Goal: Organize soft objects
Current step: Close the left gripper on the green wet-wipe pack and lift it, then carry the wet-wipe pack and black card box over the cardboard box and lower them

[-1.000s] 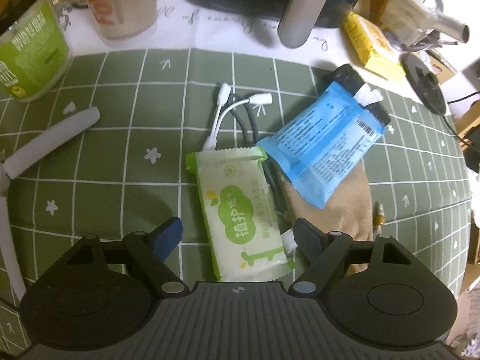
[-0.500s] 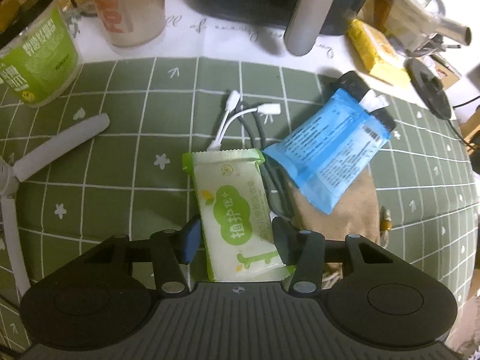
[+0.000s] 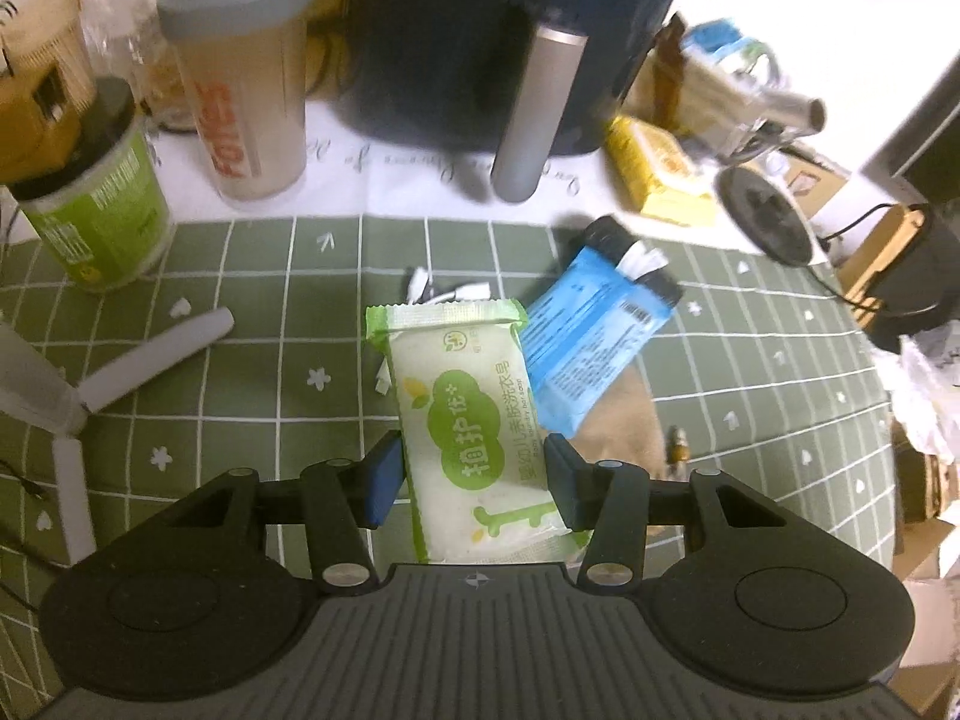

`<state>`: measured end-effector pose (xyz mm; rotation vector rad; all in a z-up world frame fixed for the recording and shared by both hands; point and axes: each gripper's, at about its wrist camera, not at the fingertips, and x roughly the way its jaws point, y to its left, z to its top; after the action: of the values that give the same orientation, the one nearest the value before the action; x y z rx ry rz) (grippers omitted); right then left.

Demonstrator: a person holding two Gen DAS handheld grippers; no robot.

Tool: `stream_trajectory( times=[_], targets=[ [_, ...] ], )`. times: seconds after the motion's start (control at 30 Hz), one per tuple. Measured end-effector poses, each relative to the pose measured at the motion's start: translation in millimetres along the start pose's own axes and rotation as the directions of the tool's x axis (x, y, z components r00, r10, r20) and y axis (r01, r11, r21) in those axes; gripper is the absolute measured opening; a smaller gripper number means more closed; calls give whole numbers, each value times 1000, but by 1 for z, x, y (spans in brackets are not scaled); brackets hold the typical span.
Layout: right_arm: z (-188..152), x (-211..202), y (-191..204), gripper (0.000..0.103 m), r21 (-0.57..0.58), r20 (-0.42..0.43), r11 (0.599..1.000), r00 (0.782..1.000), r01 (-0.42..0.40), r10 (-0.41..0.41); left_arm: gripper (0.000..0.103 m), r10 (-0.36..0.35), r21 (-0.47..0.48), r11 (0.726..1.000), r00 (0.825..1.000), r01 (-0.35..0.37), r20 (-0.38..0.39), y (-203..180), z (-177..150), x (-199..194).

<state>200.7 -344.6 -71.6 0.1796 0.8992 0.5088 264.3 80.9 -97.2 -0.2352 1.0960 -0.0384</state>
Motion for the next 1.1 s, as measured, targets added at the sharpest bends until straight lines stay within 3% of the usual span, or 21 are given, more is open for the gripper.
stream_trajectory(
  times=[0.57,1.1],
  targets=[
    [-1,-32,38,51,-54,36,994,995,-90,92,49,-107,36,994,984,103,145,-10,-21,-104],
    [-22,-45,76,51,-105,9,981,986,-163,165,49,-201,97,977,972,190,121,-31,-93,-165]
  ],
)
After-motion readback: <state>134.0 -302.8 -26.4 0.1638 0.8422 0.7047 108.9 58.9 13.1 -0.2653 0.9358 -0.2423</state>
